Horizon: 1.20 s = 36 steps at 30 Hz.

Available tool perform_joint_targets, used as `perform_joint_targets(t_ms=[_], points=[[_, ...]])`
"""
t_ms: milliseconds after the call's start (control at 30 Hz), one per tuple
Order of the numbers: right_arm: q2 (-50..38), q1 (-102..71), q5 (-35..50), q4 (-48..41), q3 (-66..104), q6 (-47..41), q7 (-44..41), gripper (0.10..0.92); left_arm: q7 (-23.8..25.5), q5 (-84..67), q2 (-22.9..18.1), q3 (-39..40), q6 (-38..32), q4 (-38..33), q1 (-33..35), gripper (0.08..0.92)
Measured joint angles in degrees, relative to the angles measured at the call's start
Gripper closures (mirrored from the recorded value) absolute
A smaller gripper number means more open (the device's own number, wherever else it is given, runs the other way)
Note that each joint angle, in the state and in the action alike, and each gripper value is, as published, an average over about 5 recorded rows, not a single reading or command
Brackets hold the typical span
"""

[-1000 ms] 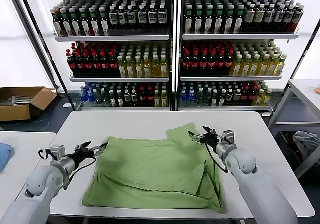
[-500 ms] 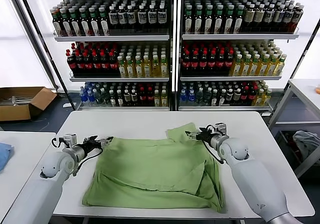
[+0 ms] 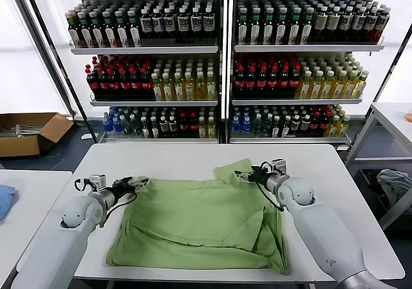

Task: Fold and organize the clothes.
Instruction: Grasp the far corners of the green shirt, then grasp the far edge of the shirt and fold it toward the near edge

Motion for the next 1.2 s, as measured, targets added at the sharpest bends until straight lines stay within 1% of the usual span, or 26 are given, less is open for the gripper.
perform_joint_targets(t_ms=[100,300,533,633,700,933,1200], points=[[0.15,0.26,0.08,-0.40,-0.15,-0.13,0.17,0.474,-0.07,0.06,0.02,0.55,0.01,-0.54,0.30,0.435],[-0.04,0.33,0.58,-0.34,-0.25,-0.31,0.10,0.630,0.05,0.87,-0.12,1.46,-0.07,-1.35,0.82,0.608],[-0.41,0.01,1.82,0.47,0.20,-0.33,0.01,0.838,0.37,2.32,-0.22,2.46,-1.15,-1.22,0.33,0.807],[-0.71,-0.48,2.72,1.34,0.69,-0.13,-0.03,0.903,0.27,2.60,-0.24,2.71,-1.80,-1.44,0.05,0.881],[-0.91,-1.03,3.41,2.17,1.22,0.06,0.09,0.917,0.09,2.62,-0.13,2.72,-2.12,-1.75,0.01,0.907],[-2.12,-4.34,6.59,7.47,4.40,0.48,1.04,0.919,-1.02,0.95,0.85,1.57,-2.72,-4.40,1.01,0.911],[-4.59,-11.68,9.96,17.73,9.79,0.92,2.41,0.919,-2.93,-1.87,2.56,-1.92,-2.70,-11.44,4.95,0.911]])
